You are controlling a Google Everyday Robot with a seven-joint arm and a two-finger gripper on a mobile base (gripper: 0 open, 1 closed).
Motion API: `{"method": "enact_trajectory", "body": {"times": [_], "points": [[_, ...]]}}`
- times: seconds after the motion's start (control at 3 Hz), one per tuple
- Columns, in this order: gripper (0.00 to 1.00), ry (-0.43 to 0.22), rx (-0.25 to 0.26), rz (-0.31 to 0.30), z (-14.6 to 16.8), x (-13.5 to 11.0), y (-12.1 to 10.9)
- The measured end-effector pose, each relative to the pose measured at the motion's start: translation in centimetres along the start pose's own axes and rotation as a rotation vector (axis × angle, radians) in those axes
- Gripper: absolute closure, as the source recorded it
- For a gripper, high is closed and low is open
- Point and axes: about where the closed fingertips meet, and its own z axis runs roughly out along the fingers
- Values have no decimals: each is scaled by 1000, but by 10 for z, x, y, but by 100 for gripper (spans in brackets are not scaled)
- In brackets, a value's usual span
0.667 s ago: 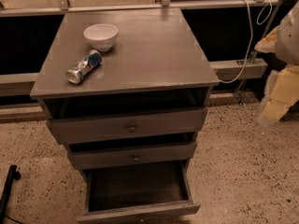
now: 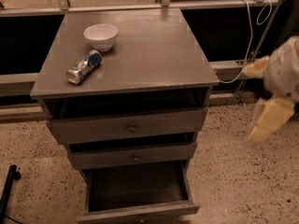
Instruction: Close bottom drawer
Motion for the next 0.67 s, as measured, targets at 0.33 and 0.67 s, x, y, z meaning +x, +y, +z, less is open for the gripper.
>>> {"method": "enact_trajectory", "body": {"times": [0.33,0.67], "points": [[0,-171,-83,39,83,32,39],[0,-217,-60,60,99,45,46]]}}
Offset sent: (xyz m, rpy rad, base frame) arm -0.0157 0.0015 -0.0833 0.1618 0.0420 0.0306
